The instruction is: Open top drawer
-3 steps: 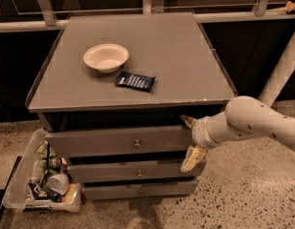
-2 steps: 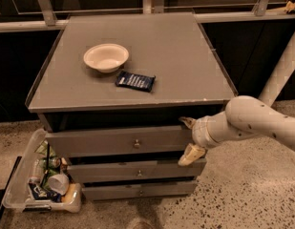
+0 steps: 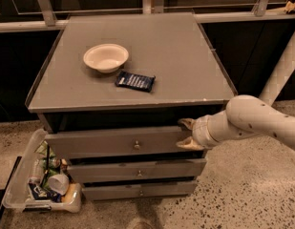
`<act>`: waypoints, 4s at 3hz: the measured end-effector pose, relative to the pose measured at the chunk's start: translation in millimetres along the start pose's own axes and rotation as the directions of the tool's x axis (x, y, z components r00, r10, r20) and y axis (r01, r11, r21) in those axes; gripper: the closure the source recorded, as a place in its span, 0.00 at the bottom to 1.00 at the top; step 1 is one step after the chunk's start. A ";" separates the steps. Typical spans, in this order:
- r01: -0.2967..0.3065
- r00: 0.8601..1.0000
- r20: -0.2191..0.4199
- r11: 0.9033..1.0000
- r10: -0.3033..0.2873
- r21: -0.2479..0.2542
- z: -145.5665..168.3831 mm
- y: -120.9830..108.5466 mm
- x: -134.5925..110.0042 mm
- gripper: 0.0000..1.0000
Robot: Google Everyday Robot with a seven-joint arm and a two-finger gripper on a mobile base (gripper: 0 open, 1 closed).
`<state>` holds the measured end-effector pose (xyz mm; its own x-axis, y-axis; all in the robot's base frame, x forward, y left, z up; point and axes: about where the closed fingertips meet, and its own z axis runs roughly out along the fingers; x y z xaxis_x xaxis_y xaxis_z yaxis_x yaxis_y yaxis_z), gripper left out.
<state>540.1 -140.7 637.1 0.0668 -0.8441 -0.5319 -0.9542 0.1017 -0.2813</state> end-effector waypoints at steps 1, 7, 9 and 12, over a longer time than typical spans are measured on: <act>0.000 1.000 0.000 1.000 0.000 0.000 -3.1 -1.8 -2.2 0.88; -0.017 1.000 0.025 1.000 0.017 -0.003 -12.6 12.4 -4.2 0.37; -0.030 0.998 0.053 0.998 0.033 -0.053 -10.2 30.6 -7.7 0.84; -0.017 0.998 0.067 0.999 0.020 -0.040 -21.3 33.4 -19.6 0.82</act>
Offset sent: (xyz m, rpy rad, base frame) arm -0.3574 -0.0514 -0.0630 0.0449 0.1963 -0.0561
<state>500.7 -132.0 655.1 0.0675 -0.8050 -0.5894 -0.9660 0.0951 -0.2404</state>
